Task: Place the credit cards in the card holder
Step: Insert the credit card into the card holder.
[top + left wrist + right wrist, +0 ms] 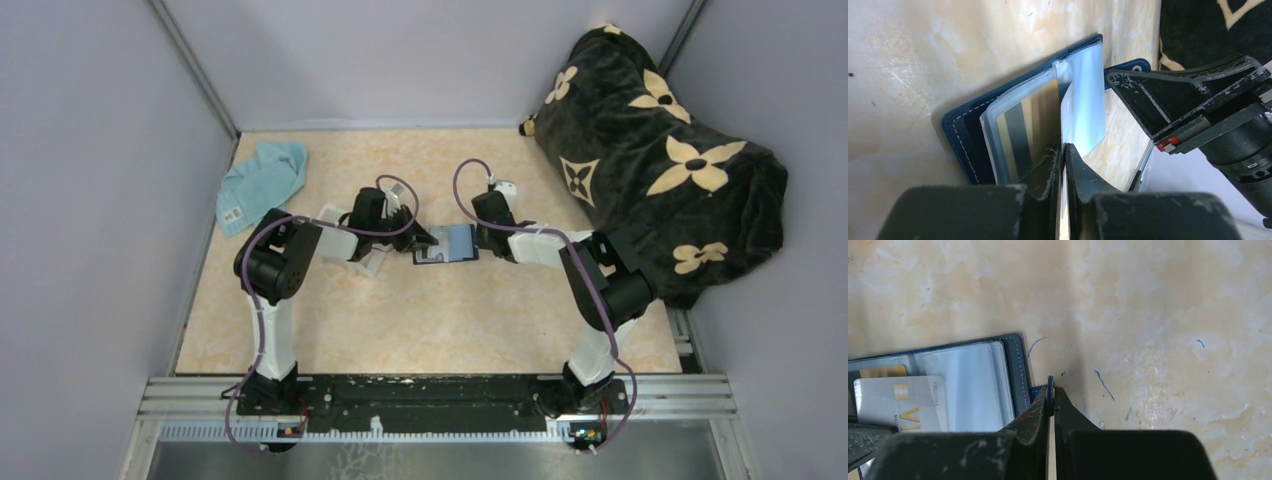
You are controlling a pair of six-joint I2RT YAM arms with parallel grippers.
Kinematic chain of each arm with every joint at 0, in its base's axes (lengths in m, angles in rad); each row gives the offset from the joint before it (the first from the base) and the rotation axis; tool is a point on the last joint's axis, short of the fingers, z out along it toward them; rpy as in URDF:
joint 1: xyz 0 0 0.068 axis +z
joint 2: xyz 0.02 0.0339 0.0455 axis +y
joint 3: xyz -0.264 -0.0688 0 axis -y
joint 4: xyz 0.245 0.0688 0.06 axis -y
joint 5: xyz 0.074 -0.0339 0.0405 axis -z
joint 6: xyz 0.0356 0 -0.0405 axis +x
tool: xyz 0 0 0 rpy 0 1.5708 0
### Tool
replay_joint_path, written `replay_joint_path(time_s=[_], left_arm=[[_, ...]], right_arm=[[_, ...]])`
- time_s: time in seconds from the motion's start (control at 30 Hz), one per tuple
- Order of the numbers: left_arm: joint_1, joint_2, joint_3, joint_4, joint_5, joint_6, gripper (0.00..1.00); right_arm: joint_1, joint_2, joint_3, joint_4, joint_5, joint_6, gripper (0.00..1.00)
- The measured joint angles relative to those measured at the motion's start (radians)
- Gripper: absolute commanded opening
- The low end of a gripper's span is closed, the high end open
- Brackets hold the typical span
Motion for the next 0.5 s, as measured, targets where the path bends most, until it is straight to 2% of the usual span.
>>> replay_joint_path(time_s=[0.5], left_arm=[[0.001,0.013,-0.027,0.106,-0.047,-0.08,0.1]], right_arm=[[0.0,-0.006,-0.019,0.027,-0.002,0.004,0.0]])
